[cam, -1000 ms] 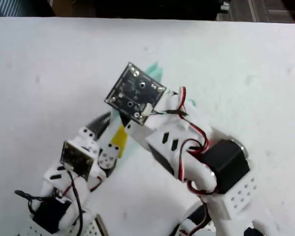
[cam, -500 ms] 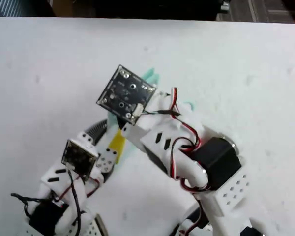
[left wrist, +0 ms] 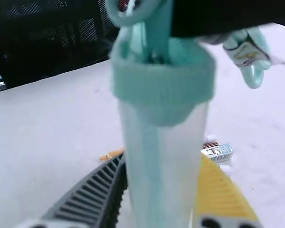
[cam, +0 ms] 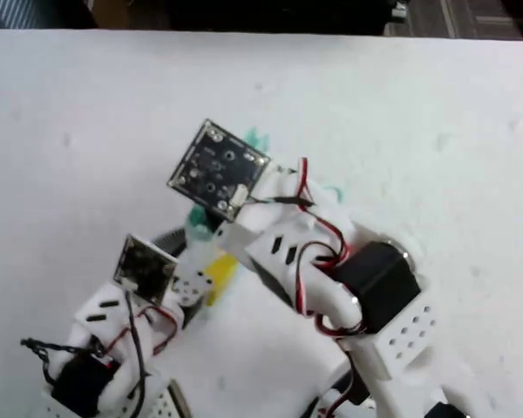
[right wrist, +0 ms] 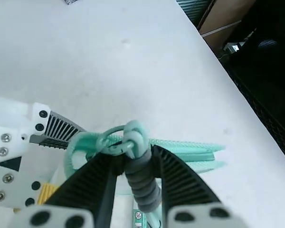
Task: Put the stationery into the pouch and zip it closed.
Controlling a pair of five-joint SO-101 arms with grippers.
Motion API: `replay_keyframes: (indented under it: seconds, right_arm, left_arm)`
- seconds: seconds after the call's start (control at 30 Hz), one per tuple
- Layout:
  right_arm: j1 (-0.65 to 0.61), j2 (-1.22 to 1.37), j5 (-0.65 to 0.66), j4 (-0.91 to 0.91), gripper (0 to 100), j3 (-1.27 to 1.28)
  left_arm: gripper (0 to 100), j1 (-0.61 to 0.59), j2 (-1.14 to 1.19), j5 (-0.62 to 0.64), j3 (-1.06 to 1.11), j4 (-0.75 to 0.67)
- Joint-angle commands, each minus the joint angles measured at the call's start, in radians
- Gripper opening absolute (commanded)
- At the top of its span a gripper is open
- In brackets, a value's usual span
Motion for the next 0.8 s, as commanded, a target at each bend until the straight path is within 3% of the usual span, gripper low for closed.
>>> replay_keyframes:
  seconds: [0.0,0.3,0.77]
  right_arm:
    - [0.008,-0.007,-0.038,-0.002,1.7,-0.006]
    - [0.008,-0.008,-0.043,-0.01,1.7,-0.008]
    - [0.013,0.001,-0.041,-0.013,1.7,-0.008]
  left_arm:
    - [21,-0.002,-0.004,-0.015,-0.02,0.003]
    - [13,0.001,-0.004,-0.017,-0.02,0.003]
    - [13,0.001,-0.004,-0.017,-0.025,0.005]
